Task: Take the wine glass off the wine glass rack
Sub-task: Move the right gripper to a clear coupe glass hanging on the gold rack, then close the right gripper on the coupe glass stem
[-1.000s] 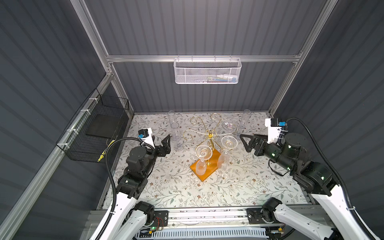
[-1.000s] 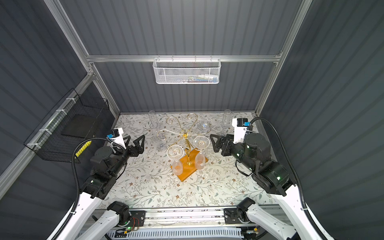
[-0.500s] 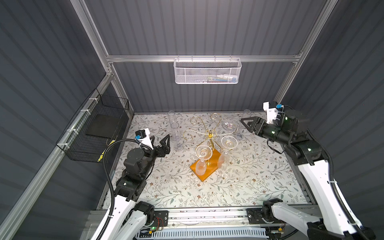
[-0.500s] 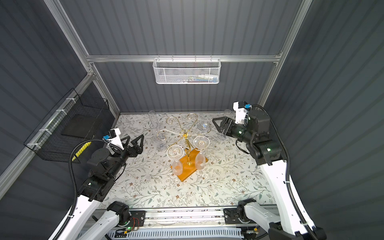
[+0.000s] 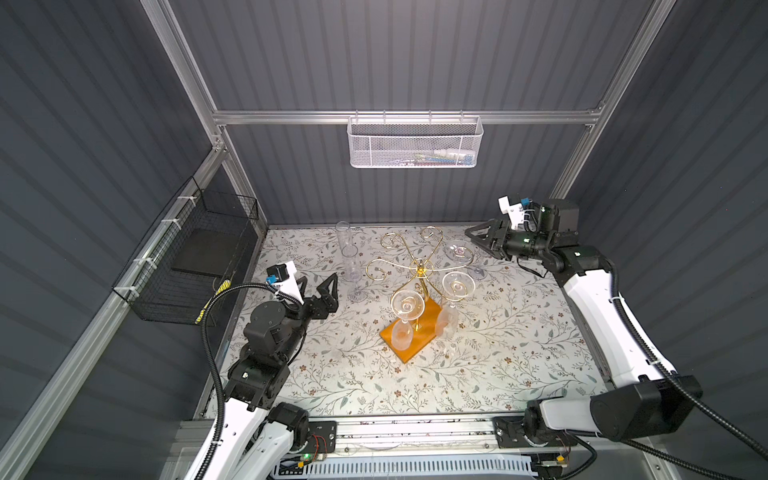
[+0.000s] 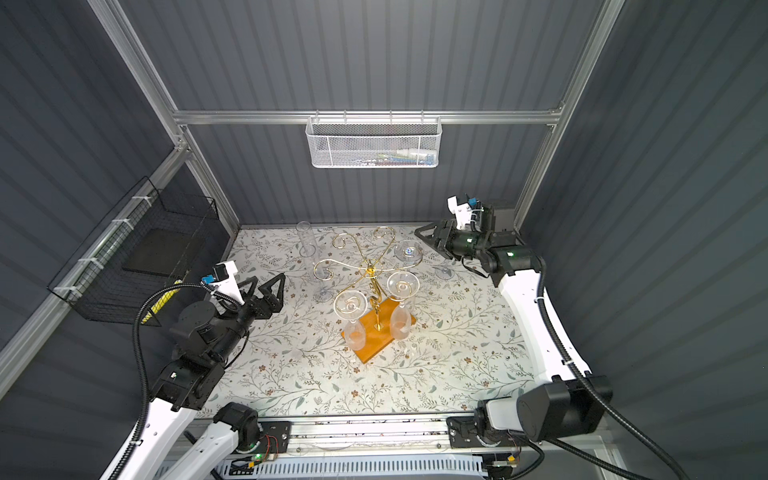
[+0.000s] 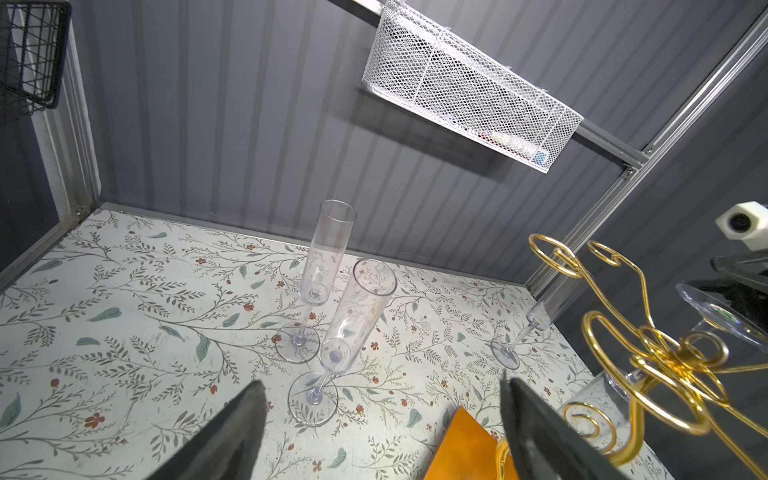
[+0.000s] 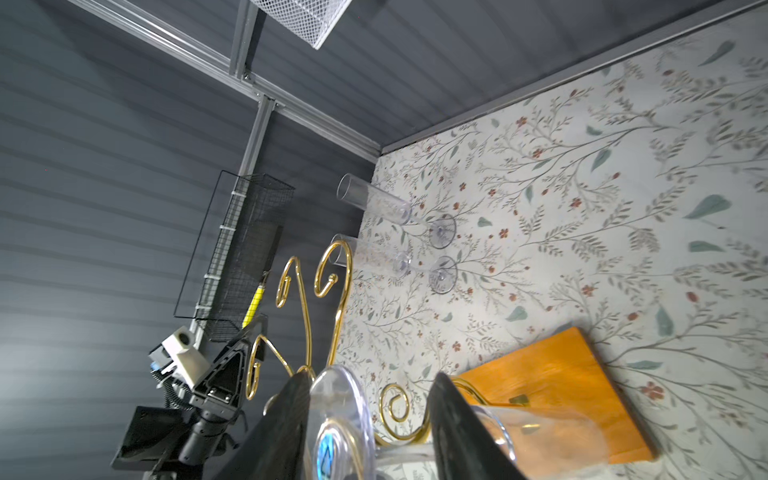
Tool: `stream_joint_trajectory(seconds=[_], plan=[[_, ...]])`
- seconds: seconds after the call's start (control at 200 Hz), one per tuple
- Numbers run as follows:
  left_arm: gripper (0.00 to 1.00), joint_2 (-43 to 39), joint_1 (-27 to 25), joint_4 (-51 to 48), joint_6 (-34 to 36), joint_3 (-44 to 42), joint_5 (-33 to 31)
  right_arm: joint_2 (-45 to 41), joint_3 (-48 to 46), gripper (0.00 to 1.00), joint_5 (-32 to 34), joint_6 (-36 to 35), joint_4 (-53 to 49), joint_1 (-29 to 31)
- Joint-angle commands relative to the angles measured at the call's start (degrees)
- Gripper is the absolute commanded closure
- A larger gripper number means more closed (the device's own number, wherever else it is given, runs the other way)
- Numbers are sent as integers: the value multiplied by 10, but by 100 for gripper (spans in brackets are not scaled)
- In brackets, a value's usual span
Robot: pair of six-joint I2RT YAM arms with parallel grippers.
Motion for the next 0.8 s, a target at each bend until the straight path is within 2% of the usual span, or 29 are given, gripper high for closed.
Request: stream_joint_trajectory(seconds=[0.0, 0.275, 0.48, 0.795], plan=[[10, -18, 4, -15, -10, -12, -7, 5, 11, 52, -57, 9, 24, -2], [10, -28, 4, -29, -11, -13, -11, 11, 6, 59, -77, 8, 24, -2], [10, -27, 4, -24, -19, -11, -7, 19, 23, 63, -86, -19, -18, -2], [10, -31, 5, -34, -20, -4, -7, 13, 23, 67, -95, -25, -23, -2]])
